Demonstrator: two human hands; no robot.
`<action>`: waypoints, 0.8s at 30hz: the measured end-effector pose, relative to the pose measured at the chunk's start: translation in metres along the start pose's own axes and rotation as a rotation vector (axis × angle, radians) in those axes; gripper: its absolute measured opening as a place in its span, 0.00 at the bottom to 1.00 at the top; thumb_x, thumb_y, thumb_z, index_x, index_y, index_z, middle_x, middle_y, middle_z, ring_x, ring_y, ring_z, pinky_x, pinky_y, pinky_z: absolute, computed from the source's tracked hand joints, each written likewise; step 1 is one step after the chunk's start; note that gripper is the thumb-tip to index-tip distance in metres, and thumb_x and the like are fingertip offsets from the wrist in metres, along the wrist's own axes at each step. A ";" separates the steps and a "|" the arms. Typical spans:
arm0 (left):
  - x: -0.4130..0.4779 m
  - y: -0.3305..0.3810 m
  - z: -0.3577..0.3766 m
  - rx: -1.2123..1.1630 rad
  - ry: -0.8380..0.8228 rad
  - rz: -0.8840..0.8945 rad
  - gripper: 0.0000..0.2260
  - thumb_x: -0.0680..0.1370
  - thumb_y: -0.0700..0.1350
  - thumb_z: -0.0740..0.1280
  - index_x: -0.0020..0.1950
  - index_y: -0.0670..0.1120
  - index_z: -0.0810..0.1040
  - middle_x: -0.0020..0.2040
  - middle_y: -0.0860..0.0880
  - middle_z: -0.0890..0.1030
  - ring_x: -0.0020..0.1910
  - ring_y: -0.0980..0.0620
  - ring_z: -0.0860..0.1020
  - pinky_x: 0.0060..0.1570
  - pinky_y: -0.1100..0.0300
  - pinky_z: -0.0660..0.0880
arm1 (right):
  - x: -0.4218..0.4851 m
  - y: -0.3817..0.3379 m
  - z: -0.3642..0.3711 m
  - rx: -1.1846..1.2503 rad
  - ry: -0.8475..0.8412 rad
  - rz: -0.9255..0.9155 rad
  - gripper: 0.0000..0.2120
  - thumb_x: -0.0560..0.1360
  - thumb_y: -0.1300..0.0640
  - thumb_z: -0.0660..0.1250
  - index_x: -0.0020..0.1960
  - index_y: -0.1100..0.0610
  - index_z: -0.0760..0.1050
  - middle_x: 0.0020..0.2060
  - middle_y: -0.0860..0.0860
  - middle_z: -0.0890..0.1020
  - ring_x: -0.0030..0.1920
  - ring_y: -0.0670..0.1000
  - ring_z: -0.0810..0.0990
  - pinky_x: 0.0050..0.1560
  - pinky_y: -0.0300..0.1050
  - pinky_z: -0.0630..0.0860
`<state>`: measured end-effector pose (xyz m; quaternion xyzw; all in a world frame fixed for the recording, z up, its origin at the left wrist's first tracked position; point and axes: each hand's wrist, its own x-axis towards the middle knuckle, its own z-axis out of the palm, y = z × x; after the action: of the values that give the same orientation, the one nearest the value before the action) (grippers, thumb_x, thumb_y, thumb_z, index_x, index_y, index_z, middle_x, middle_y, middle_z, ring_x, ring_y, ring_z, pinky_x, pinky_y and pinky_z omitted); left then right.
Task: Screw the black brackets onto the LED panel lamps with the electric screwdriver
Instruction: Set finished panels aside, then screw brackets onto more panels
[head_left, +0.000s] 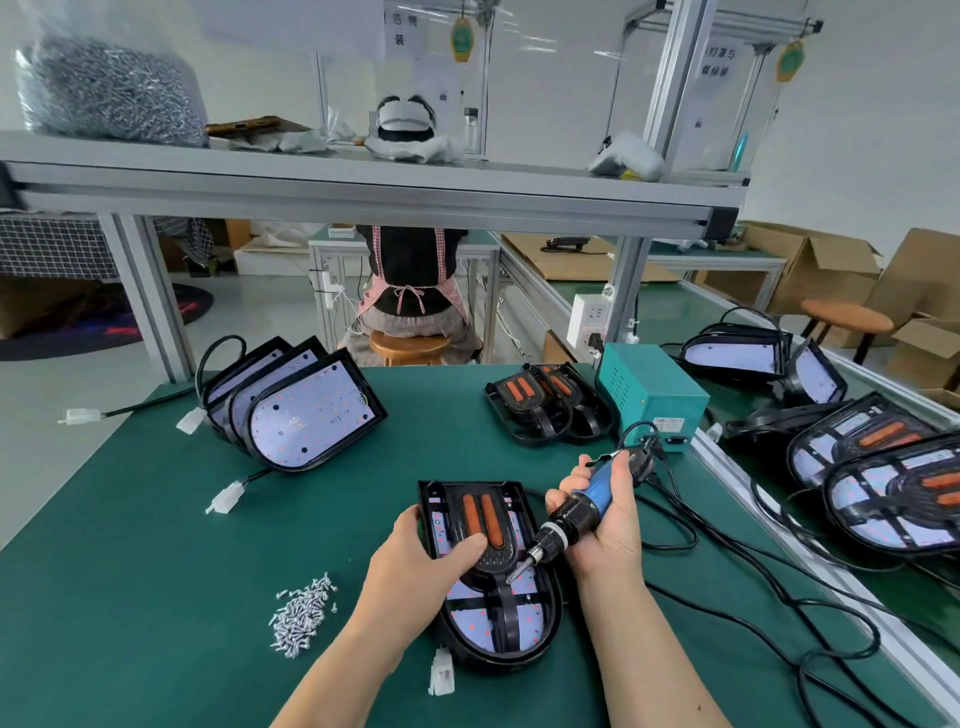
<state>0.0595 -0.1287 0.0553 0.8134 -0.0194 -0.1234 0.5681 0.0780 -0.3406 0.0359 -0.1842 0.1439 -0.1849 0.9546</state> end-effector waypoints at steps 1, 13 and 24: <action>-0.001 0.001 -0.003 0.062 0.041 0.020 0.21 0.73 0.61 0.73 0.61 0.59 0.70 0.46 0.61 0.80 0.44 0.67 0.76 0.39 0.69 0.69 | 0.000 0.000 0.000 -0.004 0.004 -0.005 0.20 0.75 0.40 0.68 0.49 0.56 0.72 0.32 0.46 0.73 0.27 0.43 0.73 0.33 0.39 0.68; 0.001 -0.007 -0.085 0.973 0.061 0.033 0.09 0.75 0.55 0.67 0.52 0.56 0.73 0.50 0.57 0.71 0.54 0.52 0.71 0.45 0.60 0.68 | 0.000 0.000 0.000 -0.005 0.018 0.001 0.20 0.74 0.39 0.68 0.49 0.56 0.72 0.32 0.46 0.73 0.28 0.43 0.73 0.34 0.38 0.68; 0.005 -0.019 -0.078 0.984 0.129 0.068 0.11 0.73 0.34 0.59 0.44 0.52 0.70 0.45 0.54 0.73 0.42 0.52 0.73 0.35 0.61 0.68 | -0.001 0.000 -0.001 -0.003 0.013 0.005 0.18 0.77 0.40 0.67 0.49 0.56 0.72 0.34 0.46 0.73 0.28 0.43 0.72 0.32 0.38 0.69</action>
<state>0.0791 -0.0515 0.0623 0.9900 -0.0664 -0.0304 0.1207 0.0771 -0.3409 0.0356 -0.1838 0.1509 -0.1838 0.9538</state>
